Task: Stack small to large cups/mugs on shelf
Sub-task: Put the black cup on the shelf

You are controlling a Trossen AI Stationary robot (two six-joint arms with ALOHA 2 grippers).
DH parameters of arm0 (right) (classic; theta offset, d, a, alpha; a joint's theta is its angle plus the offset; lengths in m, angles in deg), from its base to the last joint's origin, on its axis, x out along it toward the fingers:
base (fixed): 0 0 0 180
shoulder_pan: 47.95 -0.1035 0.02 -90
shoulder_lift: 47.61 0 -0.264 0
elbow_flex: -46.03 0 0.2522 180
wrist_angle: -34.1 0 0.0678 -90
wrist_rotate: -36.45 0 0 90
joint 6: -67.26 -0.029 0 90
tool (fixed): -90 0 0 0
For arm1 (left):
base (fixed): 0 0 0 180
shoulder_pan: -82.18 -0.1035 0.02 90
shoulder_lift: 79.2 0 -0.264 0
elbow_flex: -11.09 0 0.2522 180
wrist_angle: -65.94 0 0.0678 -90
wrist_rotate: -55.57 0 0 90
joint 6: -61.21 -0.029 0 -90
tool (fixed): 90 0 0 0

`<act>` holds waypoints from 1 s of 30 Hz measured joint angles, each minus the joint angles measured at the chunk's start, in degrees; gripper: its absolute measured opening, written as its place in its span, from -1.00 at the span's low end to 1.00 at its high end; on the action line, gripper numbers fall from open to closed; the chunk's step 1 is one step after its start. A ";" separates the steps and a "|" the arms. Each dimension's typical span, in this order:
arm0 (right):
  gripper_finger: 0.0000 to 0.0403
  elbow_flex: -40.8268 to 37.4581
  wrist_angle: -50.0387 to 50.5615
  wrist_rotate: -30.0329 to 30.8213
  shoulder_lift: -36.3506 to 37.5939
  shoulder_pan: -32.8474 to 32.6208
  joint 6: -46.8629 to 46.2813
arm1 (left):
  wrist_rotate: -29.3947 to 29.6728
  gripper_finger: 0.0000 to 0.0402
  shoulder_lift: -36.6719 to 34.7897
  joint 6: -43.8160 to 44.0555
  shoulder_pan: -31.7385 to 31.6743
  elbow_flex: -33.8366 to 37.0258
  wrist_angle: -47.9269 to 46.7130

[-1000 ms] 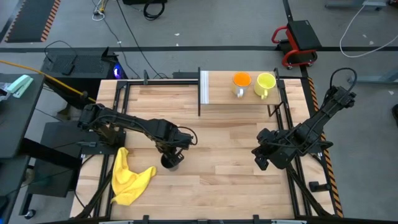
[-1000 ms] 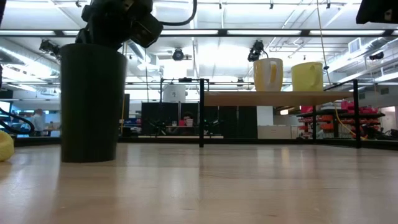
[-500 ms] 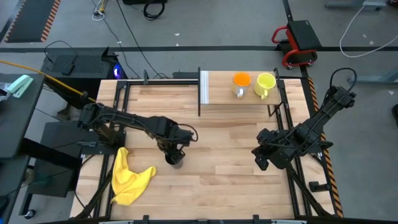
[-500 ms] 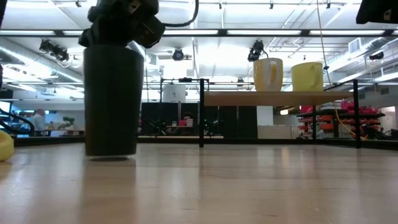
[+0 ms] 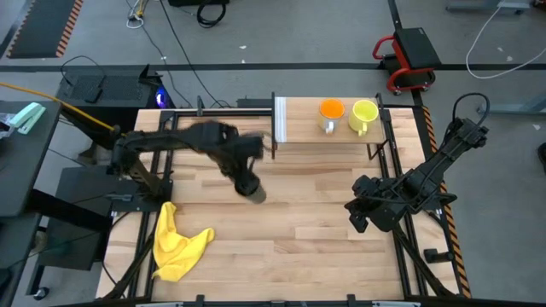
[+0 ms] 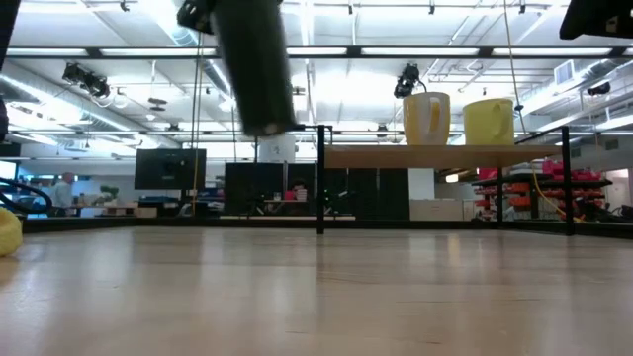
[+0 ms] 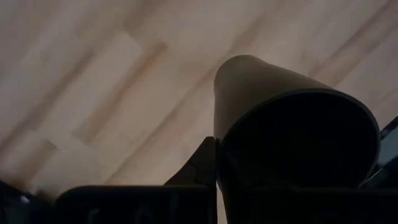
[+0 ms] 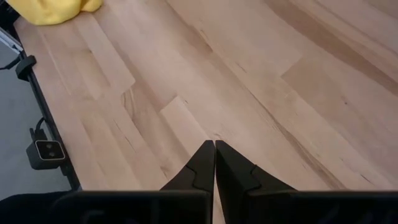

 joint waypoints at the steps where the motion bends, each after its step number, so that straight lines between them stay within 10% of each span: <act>1: -0.90 0.00 0.00 0.07 0.00 0.00 0.00 | 0.41 -0.96 0.02 -0.85 -1.15 -2.09 -1.01; 14: -0.90 0.00 1.83 1.94 0.03 0.02 -3.16 | 1.50 -0.96 8.96 -12.93 -14.01 -29.79 -5.64; 30: -0.98 0.03 13.79 8.60 6.20 1.68 -11.82 | 0.21 -0.96 14.15 -18.22 -19.34 -28.94 5.16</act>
